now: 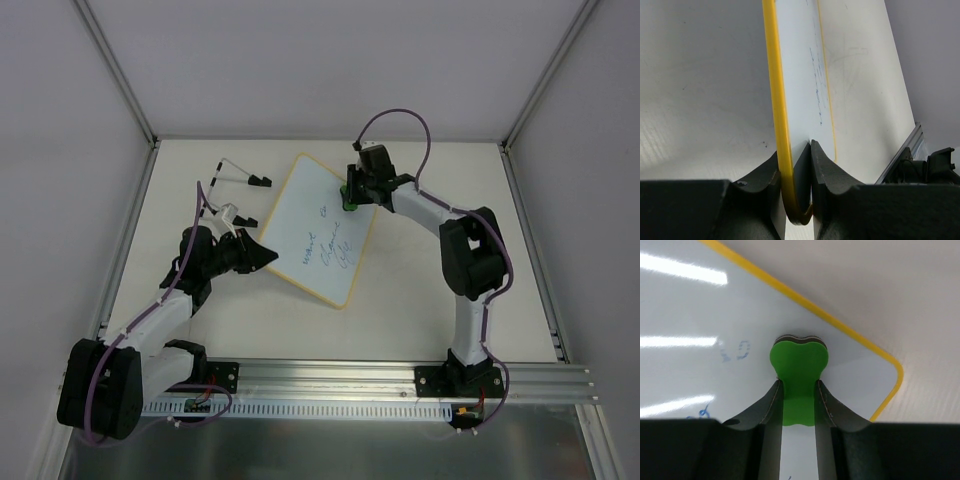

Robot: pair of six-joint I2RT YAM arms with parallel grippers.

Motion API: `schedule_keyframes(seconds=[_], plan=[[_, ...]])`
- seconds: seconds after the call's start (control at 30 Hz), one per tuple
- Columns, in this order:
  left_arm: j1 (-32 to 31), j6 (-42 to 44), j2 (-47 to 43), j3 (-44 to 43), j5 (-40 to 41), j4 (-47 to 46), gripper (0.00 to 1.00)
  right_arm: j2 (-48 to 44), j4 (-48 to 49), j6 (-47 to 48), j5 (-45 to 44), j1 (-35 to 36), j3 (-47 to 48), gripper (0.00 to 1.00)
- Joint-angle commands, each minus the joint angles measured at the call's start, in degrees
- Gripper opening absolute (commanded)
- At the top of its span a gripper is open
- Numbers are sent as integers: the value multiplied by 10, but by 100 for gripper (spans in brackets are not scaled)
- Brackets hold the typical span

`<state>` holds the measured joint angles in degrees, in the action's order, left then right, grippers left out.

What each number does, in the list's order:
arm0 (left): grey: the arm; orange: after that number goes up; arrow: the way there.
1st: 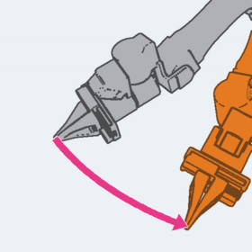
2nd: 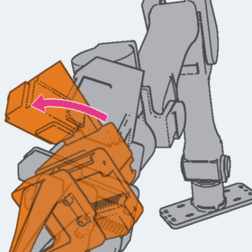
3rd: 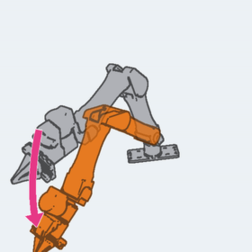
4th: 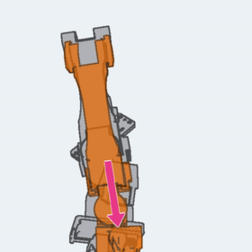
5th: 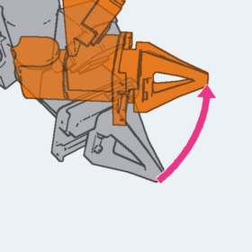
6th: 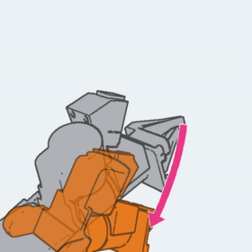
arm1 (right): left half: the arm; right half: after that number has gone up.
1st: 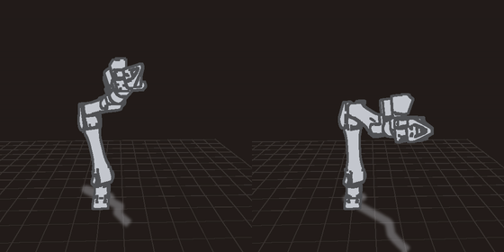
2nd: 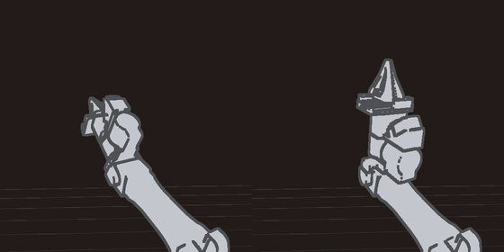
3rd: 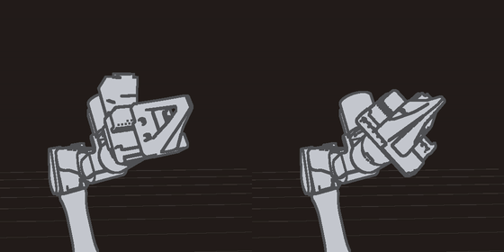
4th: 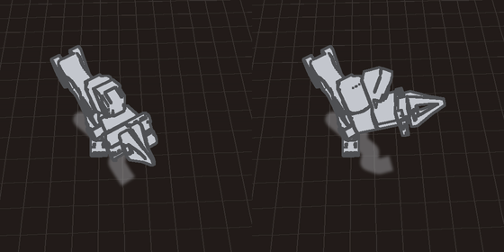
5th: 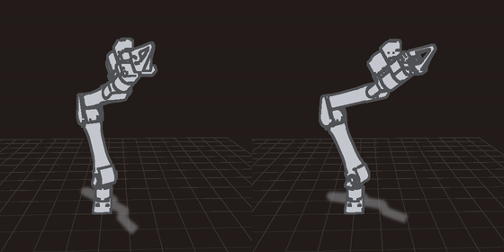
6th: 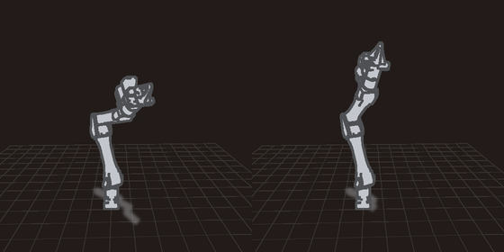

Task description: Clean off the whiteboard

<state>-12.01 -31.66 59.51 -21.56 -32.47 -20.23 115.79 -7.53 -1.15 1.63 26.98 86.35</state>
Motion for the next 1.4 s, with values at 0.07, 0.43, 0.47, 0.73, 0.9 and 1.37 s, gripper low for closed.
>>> schedule_keyframes(seconds=[0.07,0.43,0.47,0.73,0.9,1.37], plan=[[-11,130,16,-26,10,15,0,-21,13,2,50,96,-29,0],[-10,129,11,-23,0,19,0,16,-32,-7,4,108,94,0],[-10,128,9,-23,-1,20,0,22,-37,-10,-7,103,102,0],[-11,126,-14,-16,1,35,0,74,-85,-54,-67,42,139,0],[-11,124,-22,-11,-1,37,0,88,-94,-62,-56,20,118,0],[-11,130,-14,-20,-9,41,0,89,-117,29,56,75,228,0]])
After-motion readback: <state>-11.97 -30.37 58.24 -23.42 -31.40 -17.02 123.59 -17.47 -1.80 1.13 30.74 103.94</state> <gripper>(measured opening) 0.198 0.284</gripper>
